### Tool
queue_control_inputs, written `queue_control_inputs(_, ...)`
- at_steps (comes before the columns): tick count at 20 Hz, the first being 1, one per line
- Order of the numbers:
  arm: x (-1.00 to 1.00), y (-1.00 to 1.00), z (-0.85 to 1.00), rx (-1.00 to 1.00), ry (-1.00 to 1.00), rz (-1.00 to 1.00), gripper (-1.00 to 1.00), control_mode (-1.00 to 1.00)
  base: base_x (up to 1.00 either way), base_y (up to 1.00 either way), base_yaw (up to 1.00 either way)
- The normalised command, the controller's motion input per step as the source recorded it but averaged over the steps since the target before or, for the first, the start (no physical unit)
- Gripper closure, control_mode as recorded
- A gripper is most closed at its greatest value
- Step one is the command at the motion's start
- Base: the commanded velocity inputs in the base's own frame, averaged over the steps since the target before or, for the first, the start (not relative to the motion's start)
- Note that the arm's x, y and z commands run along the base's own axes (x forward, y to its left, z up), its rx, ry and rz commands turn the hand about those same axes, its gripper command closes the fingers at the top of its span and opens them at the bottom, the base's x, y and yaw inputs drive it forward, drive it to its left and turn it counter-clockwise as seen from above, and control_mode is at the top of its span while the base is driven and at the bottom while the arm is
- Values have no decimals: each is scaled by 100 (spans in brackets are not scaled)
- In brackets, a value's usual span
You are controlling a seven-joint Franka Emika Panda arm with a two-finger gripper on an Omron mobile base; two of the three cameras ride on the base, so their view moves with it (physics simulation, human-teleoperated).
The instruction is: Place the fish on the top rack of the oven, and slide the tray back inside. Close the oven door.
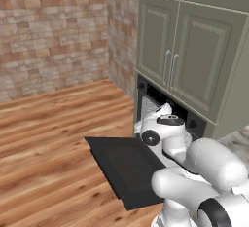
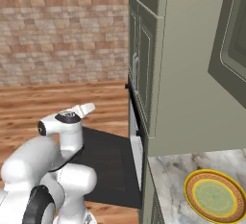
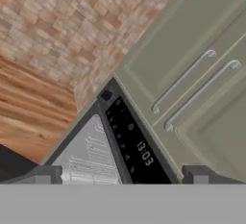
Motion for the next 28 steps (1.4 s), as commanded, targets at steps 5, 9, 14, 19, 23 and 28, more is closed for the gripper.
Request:
queue_control_inputs(5,-46,47,73,0,3,1,-100,-100,0,0,0)
queue_control_inputs(9,-20,71,6,-8,29,0,-100,-100,0,0,0)
queue_control_inputs(14,-9,93,-16,-23,43,0,-100,-100,0,0,0)
queue_control_inputs(19,-29,97,-38,-28,33,0,-100,-100,0,0,0)
queue_control_inputs(23,-29,87,-53,-33,18,0,-100,-100,0,0,0)
queue_control_inputs(28,-32,67,-69,-35,4,0,-100,-100,0,0,0)
